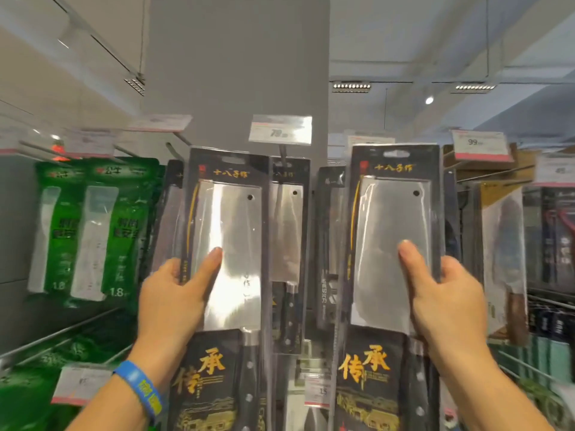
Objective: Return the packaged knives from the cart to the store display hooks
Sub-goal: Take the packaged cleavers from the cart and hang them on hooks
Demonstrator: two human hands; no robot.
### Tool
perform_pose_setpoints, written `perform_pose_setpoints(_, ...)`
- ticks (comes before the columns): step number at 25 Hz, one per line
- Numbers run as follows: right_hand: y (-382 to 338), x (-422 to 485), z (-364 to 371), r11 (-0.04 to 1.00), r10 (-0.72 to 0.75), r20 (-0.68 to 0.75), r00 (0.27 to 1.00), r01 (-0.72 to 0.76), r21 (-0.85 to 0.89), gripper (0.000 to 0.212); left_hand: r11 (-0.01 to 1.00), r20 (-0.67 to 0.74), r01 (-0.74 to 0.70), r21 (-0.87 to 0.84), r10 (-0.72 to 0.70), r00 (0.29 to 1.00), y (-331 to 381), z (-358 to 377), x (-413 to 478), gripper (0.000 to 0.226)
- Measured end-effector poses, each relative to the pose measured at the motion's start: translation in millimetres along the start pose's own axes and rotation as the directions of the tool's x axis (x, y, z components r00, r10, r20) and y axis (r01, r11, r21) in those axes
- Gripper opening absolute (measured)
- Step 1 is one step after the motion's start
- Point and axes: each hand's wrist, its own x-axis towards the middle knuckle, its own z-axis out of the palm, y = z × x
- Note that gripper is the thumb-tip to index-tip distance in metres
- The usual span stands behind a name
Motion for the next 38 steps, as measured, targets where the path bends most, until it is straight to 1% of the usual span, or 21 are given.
perform_pose_setpoints(2, -7, 2, 4, 1.0, 0.003, -0.005, 1.0, -0.003, -0.02, 0.07, 1.0, -0.006, 0.025, -0.008, -0.025, 1.0, 0, -12, 9, 0.092)
perform_pose_setpoints(4, -8, -1, 13, 0.999, -0.001, 0.019, 1.0, 0.002, -0.04, 0.08, 1.0, 0.02, 0.028, -0.009, -0.027, 0.999, 3, -15, 11, 0.084)
perform_pose_setpoints(6, -6, -8, 25, 0.998, -0.007, 0.05, 0.999, 0.01, -0.06, 0.085, 1.0, 0.053, 0.008, -0.016, -0.007, 0.999, 8, -13, 11, 0.079)
perform_pose_setpoints(9, -4, -21, 40, 0.994, 0.002, 0.104, 0.995, 0.01, -0.11, 0.085, 0.997, 0.049, -0.075, -0.016, 0.076, 0.996, 21, -8, 23, 0.07)
perform_pose_setpoints(12, -3, -22, 45, 0.993, -0.006, 0.085, 0.996, 0.016, -0.121, 0.081, 0.994, 0.038, -0.107, -0.017, 0.108, 0.993, 33, -7, 48, 0.069)
perform_pose_setpoints(14, -4, -20, 47, 0.994, -0.014, 0.077, 0.997, 0.023, -0.111, 0.084, 0.991, 0.038, -0.131, 0.001, 0.131, 0.991, 34, -12, 61, 0.068)
perform_pose_setpoints(16, -11, -21, 52, 0.992, -0.057, 0.088, 0.995, 0.066, -0.105, 0.082, 0.989, 0.05, -0.145, 0.001, 0.144, 0.988, 34, -17, 67, 0.074)
perform_pose_setpoints(18, -24, -24, 61, 0.985, -0.119, 0.098, 0.988, 0.129, -0.114, 0.072, 0.988, 0.077, -0.154, 0.022, 0.152, 0.985, 35, -21, 71, 0.085)
perform_pose_setpoints(20, -35, -23, 69, 0.974, -0.172, 0.106, 0.979, 0.185, -0.13, 0.067, 0.98, 0.102, -0.197, 0.038, 0.192, 0.976, 41, -26, 78, 0.086)
perform_pose_setpoints(22, -45, -17, 75, 0.968, -0.198, 0.106, 0.974, 0.211, -0.133, 0.066, 0.969, 0.109, -0.242, 0.038, 0.237, 0.965, 50, -33, 87, 0.083)
perform_pose_setpoints(24, -53, -9, 82, 0.97, -0.185, 0.115, 0.976, 0.201, -0.14, 0.068, 0.97, 0.126, -0.242, 0.021, 0.238, 0.963, 58, -38, 94, 0.075)
perform_pose_setpoints(27, -61, -6, 95, 0.969, -0.157, 0.121, 0.98, 0.176, -0.175, 0.068, 0.965, 0.159, -0.26, -0.023, 0.26, 0.952, 66, -39, 93, 0.054)
perform_pose_setpoints(29, -61, -8, 101, 0.98, -0.074, 0.129, 0.989, 0.096, -0.173, 0.067, 0.959, 0.175, -0.276, -0.06, 0.282, 0.943, 70, -37, 90, 0.048)
perform_pose_setpoints(31, -58, -12, 104, 0.985, -0.022, 0.139, 0.99, 0.045, -0.166, 0.067, 0.959, 0.215, -0.273, -0.074, 0.282, 0.935, 71, -34, 87, 0.045)
perform_pose_setpoints(32, -57, -14, 104, 0.987, -0.01, 0.14, 0.99, 0.032, -0.159, 0.066, 0.96, 0.232, -0.271, -0.072, 0.281, 0.931, 71, -31, 87, 0.048)
perform_pose_setpoints(34, -58, -14, 105, 0.988, 0.014, 0.139, 0.99, 0.008, -0.156, 0.066, 0.966, 0.239, -0.253, -0.061, 0.26, 0.936, 69, -25, 86, 0.065)
perform_pose_setpoints(36, -62, -15, 104, 0.984, 0.026, 0.147, 0.989, 0.001, -0.178, 0.069, 0.978, 0.26, -0.194, -0.081, 0.209, 0.943, 69, -19, 85, 0.087)
perform_pose_setpoints(38, -64, -14, 104, 0.978, 0.033, 0.165, 0.986, 0.002, -0.207, 0.074, 0.985, 0.309, -0.139, -0.102, 0.164, 0.937, 68, -14, 83, 0.099)
